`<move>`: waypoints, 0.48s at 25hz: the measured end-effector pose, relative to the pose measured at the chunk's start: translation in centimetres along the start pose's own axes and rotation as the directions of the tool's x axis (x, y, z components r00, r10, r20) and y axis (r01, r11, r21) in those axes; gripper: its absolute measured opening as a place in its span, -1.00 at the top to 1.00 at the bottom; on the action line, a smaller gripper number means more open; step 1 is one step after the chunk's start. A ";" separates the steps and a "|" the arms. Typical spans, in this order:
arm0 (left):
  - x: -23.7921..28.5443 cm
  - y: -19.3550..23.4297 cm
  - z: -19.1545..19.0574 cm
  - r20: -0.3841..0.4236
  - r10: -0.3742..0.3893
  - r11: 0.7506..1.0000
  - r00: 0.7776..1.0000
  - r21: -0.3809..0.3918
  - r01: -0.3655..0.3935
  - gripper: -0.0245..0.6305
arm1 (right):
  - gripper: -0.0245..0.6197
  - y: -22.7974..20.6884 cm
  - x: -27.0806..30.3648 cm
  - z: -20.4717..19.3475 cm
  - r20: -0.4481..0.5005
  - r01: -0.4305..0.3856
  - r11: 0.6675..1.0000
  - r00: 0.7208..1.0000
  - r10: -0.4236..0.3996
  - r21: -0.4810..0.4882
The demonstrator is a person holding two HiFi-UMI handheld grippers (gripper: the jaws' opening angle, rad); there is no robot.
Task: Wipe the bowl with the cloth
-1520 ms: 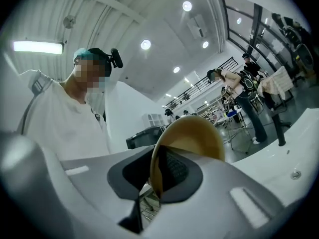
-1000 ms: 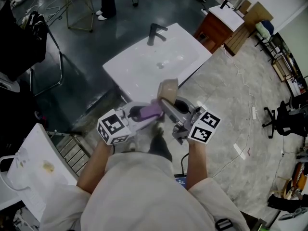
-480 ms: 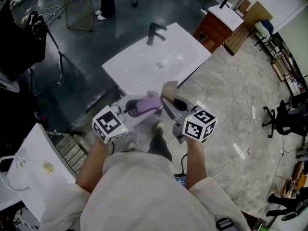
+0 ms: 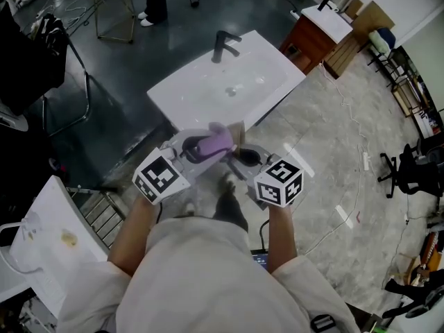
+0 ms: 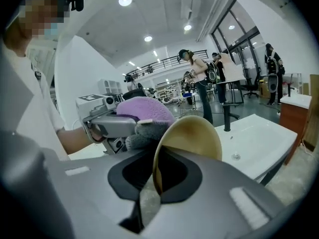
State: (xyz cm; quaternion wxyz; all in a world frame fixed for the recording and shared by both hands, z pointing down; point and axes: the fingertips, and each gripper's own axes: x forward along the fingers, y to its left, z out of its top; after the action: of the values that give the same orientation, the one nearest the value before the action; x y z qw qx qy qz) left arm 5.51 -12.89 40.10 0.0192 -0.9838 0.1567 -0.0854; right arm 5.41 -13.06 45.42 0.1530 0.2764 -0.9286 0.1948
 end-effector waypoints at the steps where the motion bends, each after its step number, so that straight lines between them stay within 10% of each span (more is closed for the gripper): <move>1: -0.1 0.1 0.1 0.004 0.004 1.000 1.000 -0.007 -0.004 0.58 | 0.85 0.3 -0.1 0.0 -0.007 -0.014 1.000 1.000 0.014 -0.008; 12: -0.9 2.3 1.0 0.022 0.043 0.997 0.999 -0.070 -0.041 0.58 | 0.84 3.9 -1.7 0.0 0.007 -0.208 0.972 0.978 0.210 -0.113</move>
State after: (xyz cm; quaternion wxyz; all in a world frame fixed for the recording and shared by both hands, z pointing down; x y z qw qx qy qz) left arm 4.13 -14.80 38.85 -0.0116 -0.9813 0.1799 -0.0677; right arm 4.56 -9.25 43.64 0.1381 0.1698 -0.9633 0.1552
